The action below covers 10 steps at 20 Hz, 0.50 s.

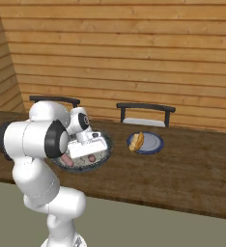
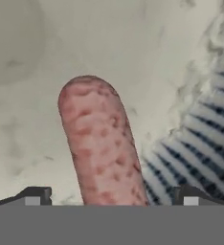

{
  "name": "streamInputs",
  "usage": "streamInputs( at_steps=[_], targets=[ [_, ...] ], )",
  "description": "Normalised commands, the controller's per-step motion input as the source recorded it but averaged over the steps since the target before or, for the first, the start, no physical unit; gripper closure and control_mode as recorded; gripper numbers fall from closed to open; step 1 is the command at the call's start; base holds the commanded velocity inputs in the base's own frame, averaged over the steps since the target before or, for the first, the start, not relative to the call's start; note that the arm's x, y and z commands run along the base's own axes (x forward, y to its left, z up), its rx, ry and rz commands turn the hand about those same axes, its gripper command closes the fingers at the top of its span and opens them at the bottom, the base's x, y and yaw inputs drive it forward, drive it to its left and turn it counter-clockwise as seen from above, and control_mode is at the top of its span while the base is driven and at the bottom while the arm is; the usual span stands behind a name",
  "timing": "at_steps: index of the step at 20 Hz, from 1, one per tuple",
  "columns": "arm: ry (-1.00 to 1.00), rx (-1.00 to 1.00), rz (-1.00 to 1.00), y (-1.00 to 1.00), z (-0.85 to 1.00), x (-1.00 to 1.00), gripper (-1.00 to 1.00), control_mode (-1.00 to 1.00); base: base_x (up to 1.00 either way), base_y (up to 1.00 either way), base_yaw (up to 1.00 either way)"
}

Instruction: Place one bun and one sausage from the bowl on each plate.

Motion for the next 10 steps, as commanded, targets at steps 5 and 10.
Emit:
streamInputs(
  at_steps=[5, 10],
  targets=[
    [0.13, -0.04, 0.05, 0.0, -0.18, -0.07, 1.0, -1.0, 0.0, 0.0, 0.0],
    [0.0, 0.0, 0.01, 0.03, 0.2, -0.04, 1.0, -1.0, 0.0, 0.0, 0.0]
  ],
)
